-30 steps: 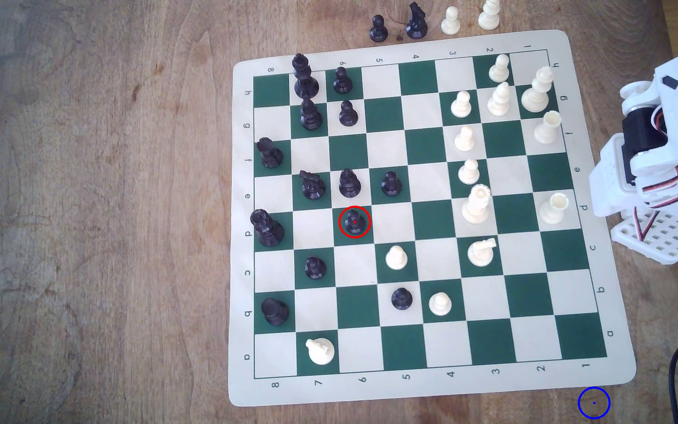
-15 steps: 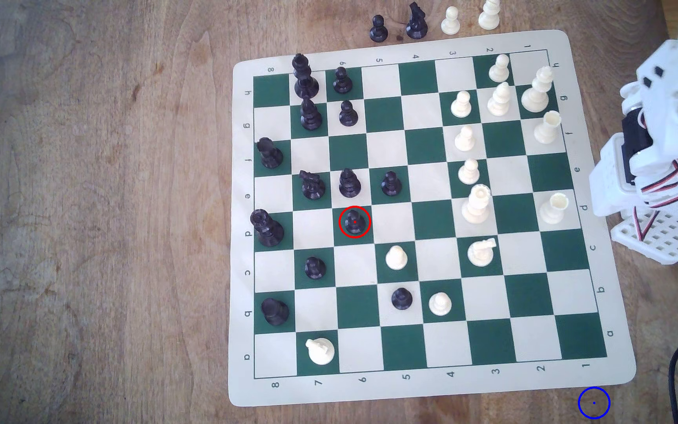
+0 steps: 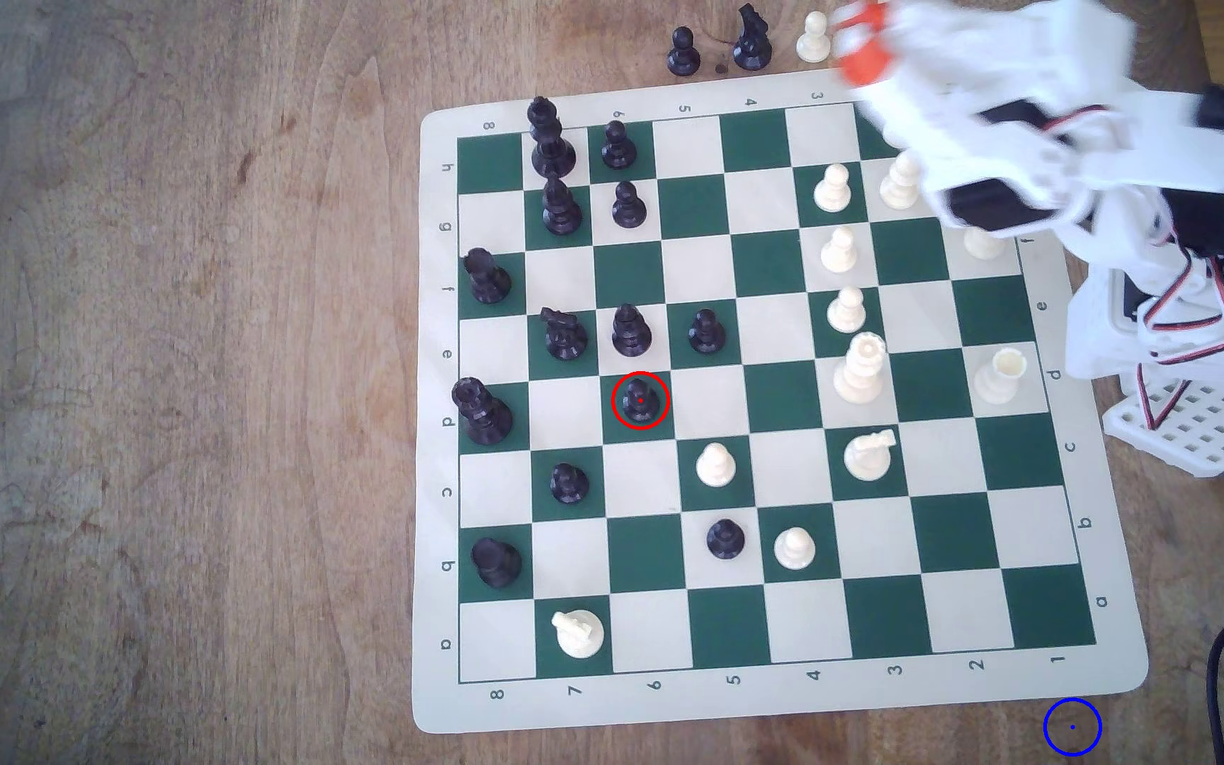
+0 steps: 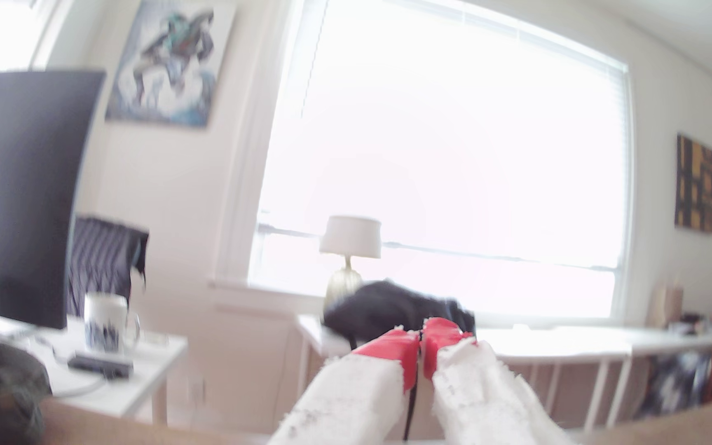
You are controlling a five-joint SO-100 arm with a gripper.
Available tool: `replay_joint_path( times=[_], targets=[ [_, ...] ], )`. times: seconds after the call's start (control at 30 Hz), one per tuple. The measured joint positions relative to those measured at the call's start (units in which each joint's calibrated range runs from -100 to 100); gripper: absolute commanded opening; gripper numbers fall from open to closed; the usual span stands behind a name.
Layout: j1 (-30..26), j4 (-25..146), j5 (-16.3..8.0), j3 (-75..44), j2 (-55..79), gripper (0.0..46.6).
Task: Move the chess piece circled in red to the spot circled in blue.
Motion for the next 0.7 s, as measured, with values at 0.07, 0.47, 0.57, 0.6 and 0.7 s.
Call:
replay_joint_path(
  times=[0.07,0.47,0.57,0.6,0.7],
  targets=[
    [1.3,5.3,0.0,-0.6,0.0,0.2],
    [-1.1,44.2,-3.7,-15.7,5.3,10.1],
    [-3.8,50.3,-5.8,-21.5,10.6,12.3],
    [-5.2,52.0,-5.9,-23.0,12.1,12.8],
    [-7.2,54.7,-6.5,-25.9,15.9,12.9]
  ],
)
